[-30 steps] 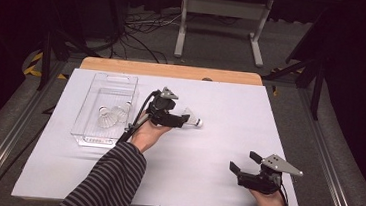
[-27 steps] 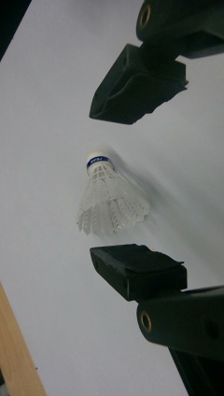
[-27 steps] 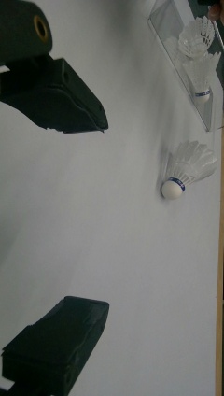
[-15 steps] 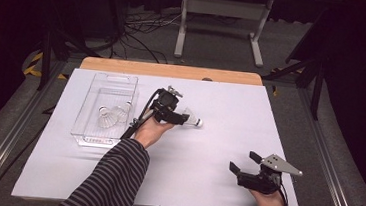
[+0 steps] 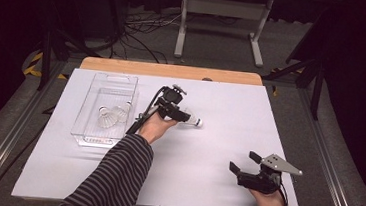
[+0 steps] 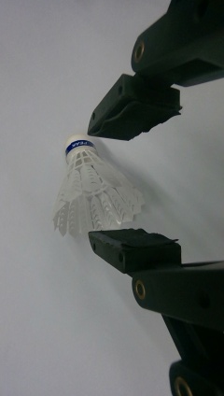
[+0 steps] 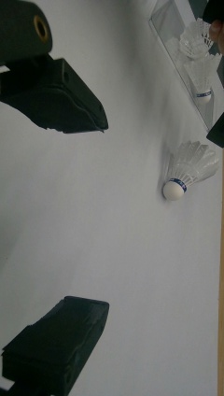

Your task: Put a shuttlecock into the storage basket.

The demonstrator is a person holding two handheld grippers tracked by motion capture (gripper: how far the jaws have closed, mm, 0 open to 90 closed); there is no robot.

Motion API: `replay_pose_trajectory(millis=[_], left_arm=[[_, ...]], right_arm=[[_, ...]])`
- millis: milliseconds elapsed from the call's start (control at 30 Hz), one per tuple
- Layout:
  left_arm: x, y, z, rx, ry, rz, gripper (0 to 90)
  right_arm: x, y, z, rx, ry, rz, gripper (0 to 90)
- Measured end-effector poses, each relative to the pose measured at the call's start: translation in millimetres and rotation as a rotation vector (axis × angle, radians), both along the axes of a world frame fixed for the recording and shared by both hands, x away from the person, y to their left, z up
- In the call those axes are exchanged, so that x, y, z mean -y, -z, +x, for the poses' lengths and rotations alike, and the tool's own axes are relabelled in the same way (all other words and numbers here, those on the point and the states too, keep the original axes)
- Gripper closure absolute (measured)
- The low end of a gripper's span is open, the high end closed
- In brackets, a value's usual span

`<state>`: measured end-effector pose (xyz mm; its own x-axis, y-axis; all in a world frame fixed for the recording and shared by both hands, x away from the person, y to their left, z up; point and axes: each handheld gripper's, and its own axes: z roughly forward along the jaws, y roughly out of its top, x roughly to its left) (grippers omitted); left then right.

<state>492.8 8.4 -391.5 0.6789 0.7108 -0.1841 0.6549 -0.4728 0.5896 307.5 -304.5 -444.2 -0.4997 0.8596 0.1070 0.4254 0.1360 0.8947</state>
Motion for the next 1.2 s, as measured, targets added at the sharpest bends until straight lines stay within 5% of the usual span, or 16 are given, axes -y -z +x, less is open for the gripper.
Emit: replay_pose_trajectory(millis=[567,1200], left_arm=[[7.5,12.6,12.3,-0.068,0.003,0.012,57.5],[10.9,18.5,13.8,-0.084,0.041,0.036,77.4]], right_arm=[[0.0,-0.3,-0.4,-0.001,-0.002,-0.001,11.8],[0.0,0.2,-0.1,-0.005,-0.002,-0.006,11.9]])
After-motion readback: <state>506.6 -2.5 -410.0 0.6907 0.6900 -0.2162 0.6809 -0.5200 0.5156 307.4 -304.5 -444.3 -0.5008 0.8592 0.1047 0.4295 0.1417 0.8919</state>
